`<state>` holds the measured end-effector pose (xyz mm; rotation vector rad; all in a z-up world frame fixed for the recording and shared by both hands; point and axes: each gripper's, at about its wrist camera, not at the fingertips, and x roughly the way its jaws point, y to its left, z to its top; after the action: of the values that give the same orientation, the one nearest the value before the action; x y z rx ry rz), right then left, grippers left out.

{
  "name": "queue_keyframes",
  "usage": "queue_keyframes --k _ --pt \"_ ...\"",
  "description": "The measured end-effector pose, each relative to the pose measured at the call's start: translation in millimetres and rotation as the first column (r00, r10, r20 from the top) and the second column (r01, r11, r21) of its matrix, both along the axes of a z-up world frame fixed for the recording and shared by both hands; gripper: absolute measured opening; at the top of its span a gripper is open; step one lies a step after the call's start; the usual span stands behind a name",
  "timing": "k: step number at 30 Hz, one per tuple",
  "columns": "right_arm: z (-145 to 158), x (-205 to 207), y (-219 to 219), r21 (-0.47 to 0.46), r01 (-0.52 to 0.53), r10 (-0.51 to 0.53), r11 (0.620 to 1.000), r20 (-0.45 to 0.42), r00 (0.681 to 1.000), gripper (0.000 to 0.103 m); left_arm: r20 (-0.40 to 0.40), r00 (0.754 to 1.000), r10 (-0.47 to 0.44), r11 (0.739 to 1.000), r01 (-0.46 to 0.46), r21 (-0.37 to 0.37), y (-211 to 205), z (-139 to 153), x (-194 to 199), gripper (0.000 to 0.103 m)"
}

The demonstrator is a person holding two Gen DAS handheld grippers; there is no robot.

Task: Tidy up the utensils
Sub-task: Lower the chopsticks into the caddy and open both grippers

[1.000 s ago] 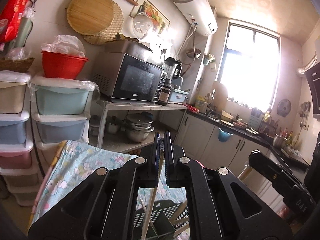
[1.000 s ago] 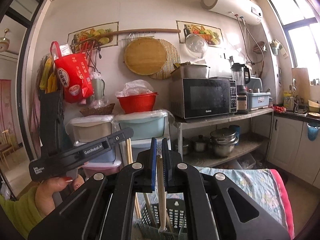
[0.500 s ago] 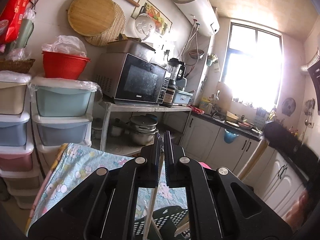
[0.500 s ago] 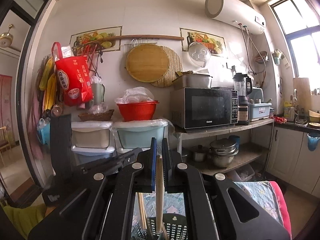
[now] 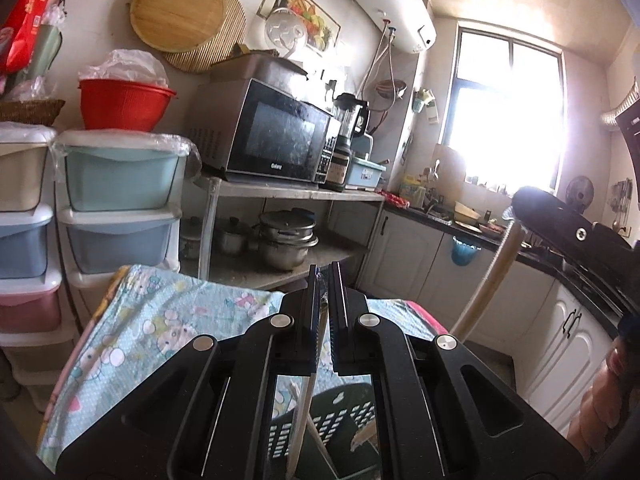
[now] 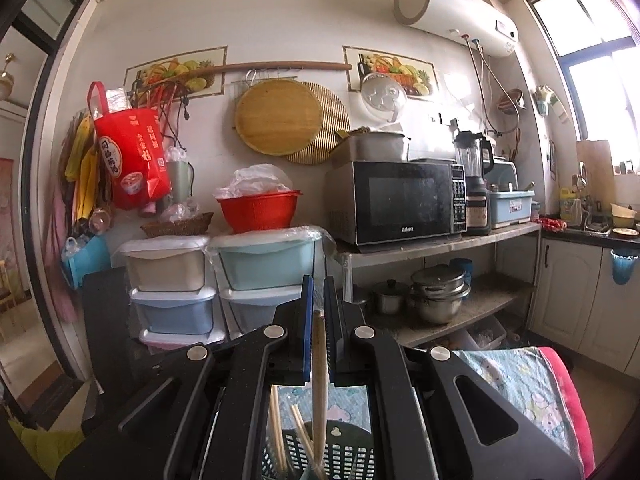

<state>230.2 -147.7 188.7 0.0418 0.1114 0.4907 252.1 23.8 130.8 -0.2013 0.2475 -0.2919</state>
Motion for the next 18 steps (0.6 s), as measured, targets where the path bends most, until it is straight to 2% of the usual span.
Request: queue_keyframes --k 18 --pt "-40 14 0 -0.018 0.046 -0.046 0.999 -0.028 0.999 0.006 -0.058 0.998 -0.011 1.0 0.01 -0.028 5 -34 -1 0.002"
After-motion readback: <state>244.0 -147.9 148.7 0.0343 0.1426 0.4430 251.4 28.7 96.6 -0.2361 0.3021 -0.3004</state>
